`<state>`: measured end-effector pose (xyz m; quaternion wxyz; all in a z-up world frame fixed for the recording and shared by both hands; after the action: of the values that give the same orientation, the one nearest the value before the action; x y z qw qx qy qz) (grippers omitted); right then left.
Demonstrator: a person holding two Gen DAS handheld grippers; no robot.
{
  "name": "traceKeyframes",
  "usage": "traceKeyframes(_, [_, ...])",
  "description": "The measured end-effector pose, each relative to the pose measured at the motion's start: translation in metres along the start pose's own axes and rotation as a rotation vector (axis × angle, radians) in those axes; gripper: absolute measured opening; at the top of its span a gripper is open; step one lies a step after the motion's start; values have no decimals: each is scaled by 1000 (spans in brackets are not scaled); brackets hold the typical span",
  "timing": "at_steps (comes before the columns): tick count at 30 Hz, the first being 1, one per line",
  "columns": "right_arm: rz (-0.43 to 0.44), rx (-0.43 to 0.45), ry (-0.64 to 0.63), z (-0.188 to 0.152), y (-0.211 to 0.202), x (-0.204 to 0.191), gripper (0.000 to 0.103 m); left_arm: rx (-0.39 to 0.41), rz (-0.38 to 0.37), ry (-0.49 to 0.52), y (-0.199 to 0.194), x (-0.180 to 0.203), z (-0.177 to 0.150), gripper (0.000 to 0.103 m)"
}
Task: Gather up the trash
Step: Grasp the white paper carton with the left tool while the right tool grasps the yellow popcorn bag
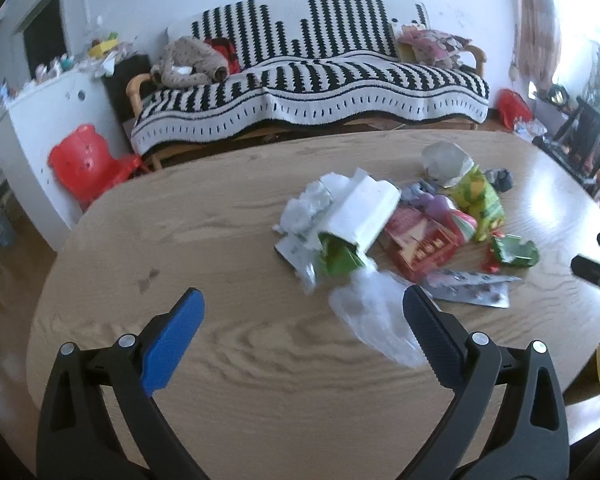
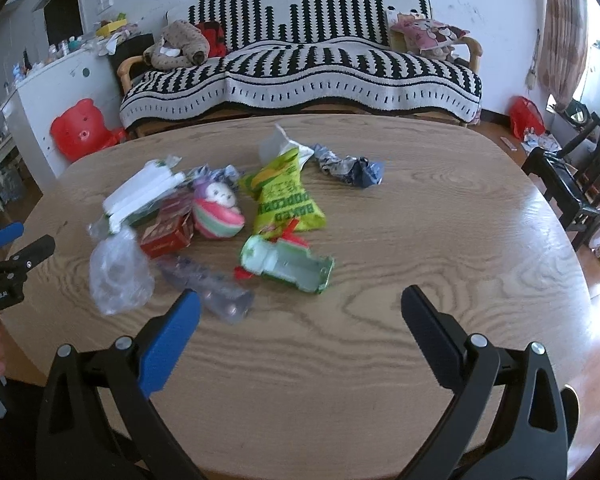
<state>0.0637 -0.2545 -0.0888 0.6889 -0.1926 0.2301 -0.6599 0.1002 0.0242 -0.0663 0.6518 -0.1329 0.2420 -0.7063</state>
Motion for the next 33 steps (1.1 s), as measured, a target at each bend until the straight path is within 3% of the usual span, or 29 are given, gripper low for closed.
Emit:
traceKeyframes(8, [69, -26, -37, 28, 66, -1, 97, -53, -108, 154, 79, 39, 20, 97])
traceKeyframes(12, [94, -78, 26, 34, 109, 2, 91, -88, -151, 166, 115, 50, 15, 95])
traceKeyframes(17, [123, -110, 11, 40, 154, -2, 87, -117, -188, 139, 136, 50, 11, 77])
traceKeyframes(19, [149, -132, -3, 37, 169, -8, 83, -117, -194, 141, 142, 52, 10, 67])
traceKeyframes(20, [151, -142, -16, 35, 174, -10, 74, -116, -206, 139, 142, 53, 10, 60])
traceKeyframes(21, [153, -152, -28, 32, 177, -12, 58, -119, -212, 139, 141, 54, 10, 59])
traceKeyframes(23, [160, -148, -30, 31, 178, -14, 51, -116, -208, 133, 136, 52, 13, 43])
traceKeyframes(33, [178, -33, -7, 59, 123, -13, 47, -35, -225, -98, 87, 11, 54, 38])
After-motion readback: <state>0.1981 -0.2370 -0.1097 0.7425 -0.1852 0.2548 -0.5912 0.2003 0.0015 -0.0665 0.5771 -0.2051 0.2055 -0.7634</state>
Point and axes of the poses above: each gripper's, at about its wrist camera, not at the fingertips, and y roughly the way its jaws point, x to its right, z to its top, the point moved 9 cm from there along y, roughly the way its jaws point, and after that the axes turned 13 degrees about x, right-handed, at the moved point
